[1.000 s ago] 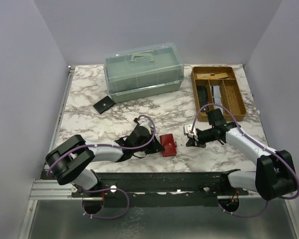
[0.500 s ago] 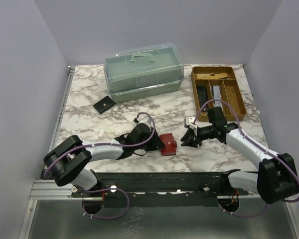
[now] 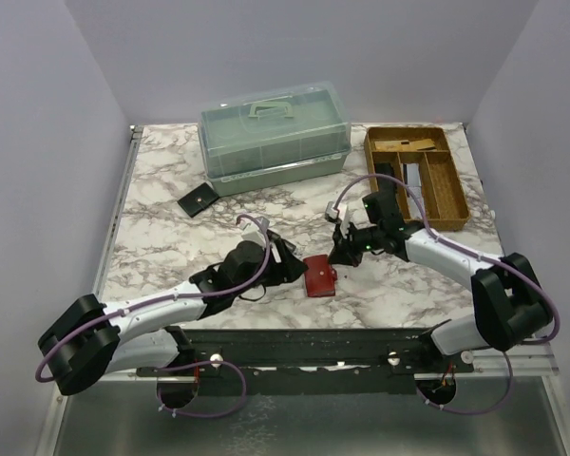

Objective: Take the credit cards out of the card holder
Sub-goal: Open the card holder at the center of the board.

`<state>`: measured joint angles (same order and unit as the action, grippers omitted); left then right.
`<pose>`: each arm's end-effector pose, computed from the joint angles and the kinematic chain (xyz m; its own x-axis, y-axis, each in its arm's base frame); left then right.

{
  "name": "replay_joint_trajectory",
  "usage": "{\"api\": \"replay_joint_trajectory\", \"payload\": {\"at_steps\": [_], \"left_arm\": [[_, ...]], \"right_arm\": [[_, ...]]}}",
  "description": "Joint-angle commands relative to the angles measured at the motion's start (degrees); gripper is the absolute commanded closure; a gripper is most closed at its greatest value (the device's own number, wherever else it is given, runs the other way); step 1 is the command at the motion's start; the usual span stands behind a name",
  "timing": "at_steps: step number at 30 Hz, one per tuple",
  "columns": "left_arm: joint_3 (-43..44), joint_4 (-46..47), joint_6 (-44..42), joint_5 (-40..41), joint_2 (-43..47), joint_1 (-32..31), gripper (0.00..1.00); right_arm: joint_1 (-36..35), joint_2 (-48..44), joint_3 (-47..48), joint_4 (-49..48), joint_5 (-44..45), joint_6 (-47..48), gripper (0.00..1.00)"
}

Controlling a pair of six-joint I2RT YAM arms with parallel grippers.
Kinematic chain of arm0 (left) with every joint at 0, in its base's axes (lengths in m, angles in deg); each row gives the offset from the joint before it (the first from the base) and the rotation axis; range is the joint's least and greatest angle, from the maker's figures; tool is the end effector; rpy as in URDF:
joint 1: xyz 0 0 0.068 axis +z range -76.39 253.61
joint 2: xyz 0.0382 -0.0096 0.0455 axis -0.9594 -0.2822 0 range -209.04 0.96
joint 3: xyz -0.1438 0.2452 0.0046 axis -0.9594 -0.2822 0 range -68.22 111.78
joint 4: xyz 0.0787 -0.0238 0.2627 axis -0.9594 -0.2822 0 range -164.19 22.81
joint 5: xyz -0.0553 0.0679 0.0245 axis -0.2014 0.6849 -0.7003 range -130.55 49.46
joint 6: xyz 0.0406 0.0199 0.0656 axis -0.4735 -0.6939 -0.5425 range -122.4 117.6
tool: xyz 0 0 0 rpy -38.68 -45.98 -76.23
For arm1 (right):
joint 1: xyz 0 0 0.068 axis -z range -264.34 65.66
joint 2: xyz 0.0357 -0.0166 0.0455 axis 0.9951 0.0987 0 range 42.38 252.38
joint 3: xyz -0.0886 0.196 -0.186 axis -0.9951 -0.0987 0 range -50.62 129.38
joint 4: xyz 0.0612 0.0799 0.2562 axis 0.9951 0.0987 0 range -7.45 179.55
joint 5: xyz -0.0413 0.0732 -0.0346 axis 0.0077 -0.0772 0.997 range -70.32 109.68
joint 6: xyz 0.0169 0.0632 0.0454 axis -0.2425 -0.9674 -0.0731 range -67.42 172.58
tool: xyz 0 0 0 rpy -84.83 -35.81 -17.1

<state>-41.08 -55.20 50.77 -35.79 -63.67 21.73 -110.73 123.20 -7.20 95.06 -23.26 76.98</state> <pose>0.1730 -0.2112 0.1910 -0.7498 -0.3365 -0.5697 0.2296 0.6751 -0.7011 0.2468 0.1746 0.1807 -0.3272 -0.5000 -0.8018 -0.9374 0.2790 0.2086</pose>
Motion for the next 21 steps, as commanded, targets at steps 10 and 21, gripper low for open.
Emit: {"api": "replay_joint_trajectory", "payload": {"at_steps": [10, 21], "left_arm": [[2.92, -1.08, -12.49, 13.9, -7.7, -15.02, 0.29], [10.91, -4.0, -30.38, 29.47, -19.65, -24.75, 0.26]], "right_arm": [[-3.07, 4.47, 4.21, 8.91, 5.48, 9.43, 1.0], [-2.92, 7.18, 5.99, 14.37, 6.39, 11.89, 1.0]]}}
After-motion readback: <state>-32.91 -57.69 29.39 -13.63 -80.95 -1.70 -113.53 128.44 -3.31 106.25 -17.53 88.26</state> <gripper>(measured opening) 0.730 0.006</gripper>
